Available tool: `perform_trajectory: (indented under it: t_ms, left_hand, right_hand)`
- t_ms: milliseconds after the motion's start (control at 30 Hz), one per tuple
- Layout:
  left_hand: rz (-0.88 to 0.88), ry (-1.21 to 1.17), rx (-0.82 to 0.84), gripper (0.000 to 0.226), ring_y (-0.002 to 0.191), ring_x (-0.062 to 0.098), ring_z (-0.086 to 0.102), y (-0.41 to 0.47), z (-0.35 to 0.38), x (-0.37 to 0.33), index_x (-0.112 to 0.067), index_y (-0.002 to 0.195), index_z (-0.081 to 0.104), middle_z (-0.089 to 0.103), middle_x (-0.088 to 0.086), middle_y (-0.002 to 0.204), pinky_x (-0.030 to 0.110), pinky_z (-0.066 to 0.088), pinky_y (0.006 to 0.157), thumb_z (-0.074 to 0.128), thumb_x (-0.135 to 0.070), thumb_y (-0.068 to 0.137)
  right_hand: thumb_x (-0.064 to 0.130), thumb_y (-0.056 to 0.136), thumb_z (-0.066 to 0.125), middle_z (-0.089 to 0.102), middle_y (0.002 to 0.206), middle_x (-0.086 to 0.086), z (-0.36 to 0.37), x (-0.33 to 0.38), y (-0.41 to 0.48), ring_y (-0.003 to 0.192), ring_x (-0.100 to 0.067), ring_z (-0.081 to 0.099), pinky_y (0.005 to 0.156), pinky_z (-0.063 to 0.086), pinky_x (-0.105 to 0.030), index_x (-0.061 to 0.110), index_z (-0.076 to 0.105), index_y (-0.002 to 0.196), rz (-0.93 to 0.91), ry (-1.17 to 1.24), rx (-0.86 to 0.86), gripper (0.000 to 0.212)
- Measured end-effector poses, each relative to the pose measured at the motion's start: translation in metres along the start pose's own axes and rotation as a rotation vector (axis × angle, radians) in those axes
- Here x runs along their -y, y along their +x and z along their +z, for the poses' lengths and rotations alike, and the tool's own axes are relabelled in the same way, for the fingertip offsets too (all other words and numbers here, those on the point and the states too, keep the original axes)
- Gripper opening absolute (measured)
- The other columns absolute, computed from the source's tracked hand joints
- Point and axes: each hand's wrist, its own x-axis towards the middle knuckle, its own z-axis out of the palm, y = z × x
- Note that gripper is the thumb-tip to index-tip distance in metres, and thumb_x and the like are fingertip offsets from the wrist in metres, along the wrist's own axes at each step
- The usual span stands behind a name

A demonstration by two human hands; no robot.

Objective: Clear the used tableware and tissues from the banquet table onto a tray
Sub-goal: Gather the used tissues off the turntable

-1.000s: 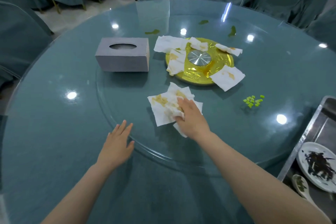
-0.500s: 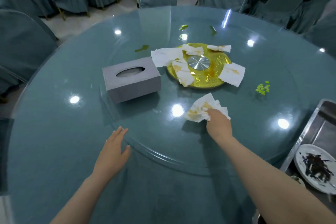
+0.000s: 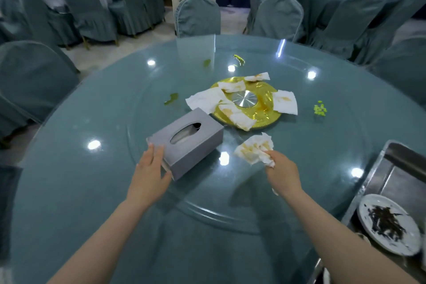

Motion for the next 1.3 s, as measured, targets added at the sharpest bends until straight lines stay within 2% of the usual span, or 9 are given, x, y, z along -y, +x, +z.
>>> perform_trajectory:
  t_ms: [200,367,467,533,733,867,1033,1200,1300]
  left_hand:
    - [0.087,0.159,0.079,0.058,0.147,0.020,-0.015,-0.012,0.017,-0.025,-0.040,0.148,0.024,-0.014,-0.006,0.160,0.049,-0.002,0.117,0.042,-0.052,0.095]
    - [0.181,0.077,0.175,0.045,0.147,0.018,-0.016,-0.023,0.021,-0.054,-0.044,0.139,0.041,-0.012,-0.009,0.160,0.048,-0.007,0.116,0.041,-0.052,0.095]
    - [0.301,0.062,0.233,0.040,0.147,0.015,-0.015,-0.028,0.021,-0.066,-0.044,0.136,0.046,-0.022,-0.013,0.154,0.045,-0.005,0.117,0.041,-0.049,0.097]
    - [0.345,0.040,0.188,0.044,0.147,0.012,-0.011,-0.029,0.021,-0.068,-0.040,0.141,0.040,-0.023,-0.015,0.150,0.041,-0.003,0.118,0.041,-0.046,0.098]
    - [0.238,0.033,0.090,0.063,0.148,0.012,-0.003,-0.002,0.008,-0.056,-0.026,0.152,0.014,-0.006,-0.007,0.160,0.035,0.000,0.119,0.042,-0.041,0.098]
    - [0.191,0.034,0.066,0.067,0.148,0.012,-0.002,0.034,0.005,-0.047,-0.023,0.153,0.010,-0.004,-0.006,0.161,0.035,0.001,0.120,0.044,-0.040,0.098]
    - [0.114,0.056,0.064,0.072,0.148,0.014,0.001,0.092,0.012,-0.031,-0.020,0.153,0.005,-0.001,-0.002,0.161,0.036,0.004,0.119,0.045,-0.040,0.097]
    - [0.054,0.052,0.068,0.068,0.148,0.014,0.002,0.137,0.028,-0.009,-0.019,0.153,0.007,0.000,0.000,0.161,0.036,0.004,0.119,0.040,-0.041,0.099]
    - [0.036,0.077,0.075,0.067,0.148,0.014,0.001,0.155,0.038,0.004,-0.018,0.153,0.007,0.001,0.000,0.161,0.036,0.004,0.119,0.040,-0.041,0.099]
  right_hand:
    - [0.007,0.091,0.043,0.069,0.105,-0.002,-0.022,-0.012,-0.009,0.086,-0.024,0.061,0.070,0.040,-0.027,0.025,0.066,0.115,0.040,0.063,-0.026,0.037]
    - [0.008,0.092,0.047,0.068,0.105,-0.002,-0.033,-0.002,-0.012,0.091,-0.021,0.058,0.074,0.039,-0.025,0.022,0.065,0.119,0.021,0.153,-0.076,0.035]
    - [0.008,0.092,0.050,0.068,0.106,0.000,-0.042,0.004,-0.013,0.088,-0.017,0.057,0.073,0.038,-0.024,0.022,0.064,0.121,-0.021,0.188,-0.103,0.036]
    - [0.008,0.092,0.051,0.069,0.108,-0.001,-0.049,0.006,-0.011,0.092,-0.018,0.059,0.077,0.040,-0.024,0.022,0.064,0.123,-0.048,0.202,-0.117,0.036]
    - [0.006,0.091,0.053,0.068,0.115,-0.004,-0.068,0.032,0.019,0.100,-0.026,0.062,0.083,0.045,-0.029,0.018,0.063,0.126,-0.130,0.220,-0.141,0.039]
    - [0.002,0.088,0.056,0.065,0.123,-0.004,-0.062,0.052,0.049,0.110,-0.023,0.058,0.083,0.036,-0.018,0.015,0.063,0.124,-0.189,0.181,-0.128,0.039]
    - [0.004,0.089,0.054,0.061,0.126,0.001,-0.050,0.060,0.101,0.112,-0.021,0.055,0.087,0.039,-0.024,0.019,0.061,0.126,-0.205,0.133,-0.076,0.041]
    - [0.007,0.088,0.051,0.064,0.112,0.004,-0.036,0.068,0.168,0.094,-0.018,0.054,0.075,0.038,-0.027,0.022,0.061,0.123,-0.238,0.100,-0.092,0.039]
    - [0.007,0.088,0.044,0.064,0.117,-0.003,-0.017,0.055,0.214,0.098,-0.025,0.055,0.073,0.035,-0.027,0.022,0.059,0.125,-0.165,-0.023,-0.085,0.042]
